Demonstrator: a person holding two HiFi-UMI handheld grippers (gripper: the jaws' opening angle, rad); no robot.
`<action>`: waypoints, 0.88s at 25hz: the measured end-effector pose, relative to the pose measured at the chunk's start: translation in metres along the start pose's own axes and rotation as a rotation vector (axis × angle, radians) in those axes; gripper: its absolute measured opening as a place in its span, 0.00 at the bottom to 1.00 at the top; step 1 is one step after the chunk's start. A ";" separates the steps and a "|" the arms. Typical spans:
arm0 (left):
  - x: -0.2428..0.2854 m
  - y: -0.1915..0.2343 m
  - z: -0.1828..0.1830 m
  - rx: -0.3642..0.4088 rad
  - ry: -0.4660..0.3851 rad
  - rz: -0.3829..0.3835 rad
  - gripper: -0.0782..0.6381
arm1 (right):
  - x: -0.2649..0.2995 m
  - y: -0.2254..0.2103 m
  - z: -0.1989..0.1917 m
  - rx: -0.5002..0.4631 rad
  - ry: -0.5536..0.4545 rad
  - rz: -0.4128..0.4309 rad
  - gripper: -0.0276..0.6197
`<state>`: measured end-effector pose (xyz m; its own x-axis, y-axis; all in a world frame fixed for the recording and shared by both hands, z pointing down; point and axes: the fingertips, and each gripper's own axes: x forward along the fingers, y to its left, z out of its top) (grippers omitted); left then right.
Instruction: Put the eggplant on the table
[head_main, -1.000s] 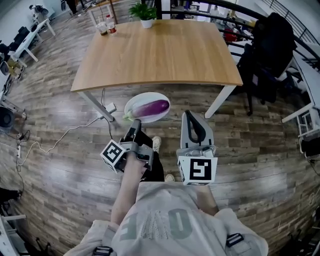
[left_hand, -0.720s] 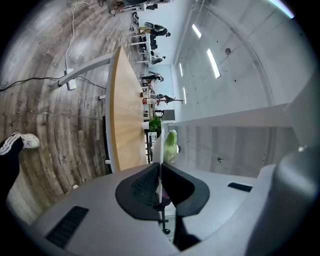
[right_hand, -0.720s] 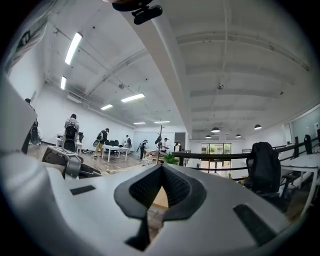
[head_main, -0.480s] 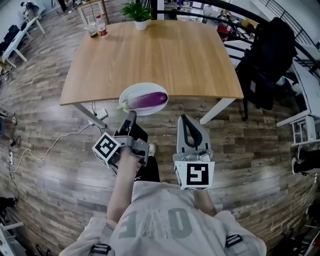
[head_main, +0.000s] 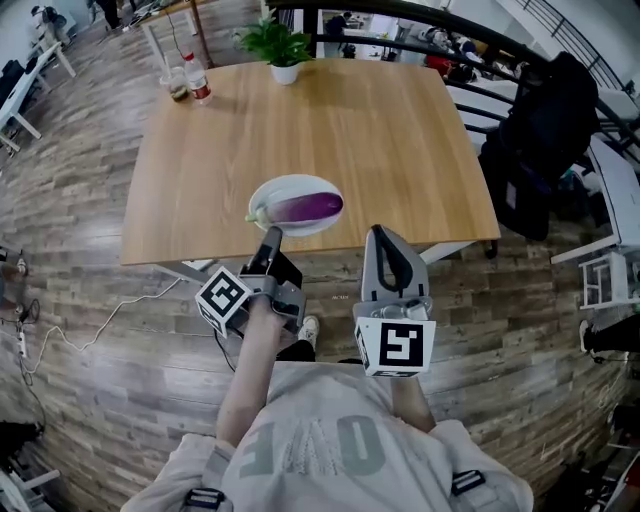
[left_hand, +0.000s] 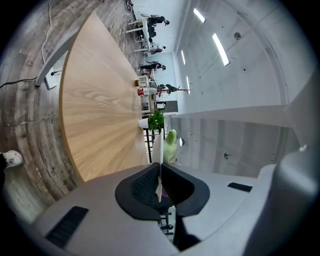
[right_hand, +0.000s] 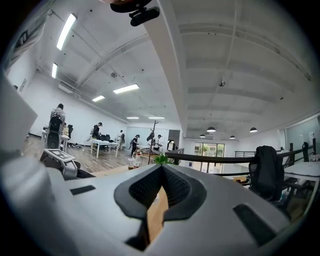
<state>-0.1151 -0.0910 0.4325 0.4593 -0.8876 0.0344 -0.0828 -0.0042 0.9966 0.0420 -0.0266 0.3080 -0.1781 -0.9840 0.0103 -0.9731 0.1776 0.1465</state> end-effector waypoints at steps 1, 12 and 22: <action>0.008 -0.001 0.007 -0.002 0.007 -0.002 0.14 | 0.009 -0.001 0.001 -0.006 0.007 -0.009 0.07; 0.100 0.001 0.024 -0.031 0.015 0.000 0.14 | 0.084 -0.047 -0.018 -0.026 0.085 -0.018 0.07; 0.178 0.000 0.019 -0.057 -0.041 -0.040 0.14 | 0.180 -0.089 -0.029 -0.009 0.045 0.107 0.07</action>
<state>-0.0500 -0.2578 0.4370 0.4241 -0.9056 -0.0071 -0.0139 -0.0143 0.9998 0.1009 -0.2202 0.3259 -0.2738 -0.9592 0.0705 -0.9476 0.2816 0.1509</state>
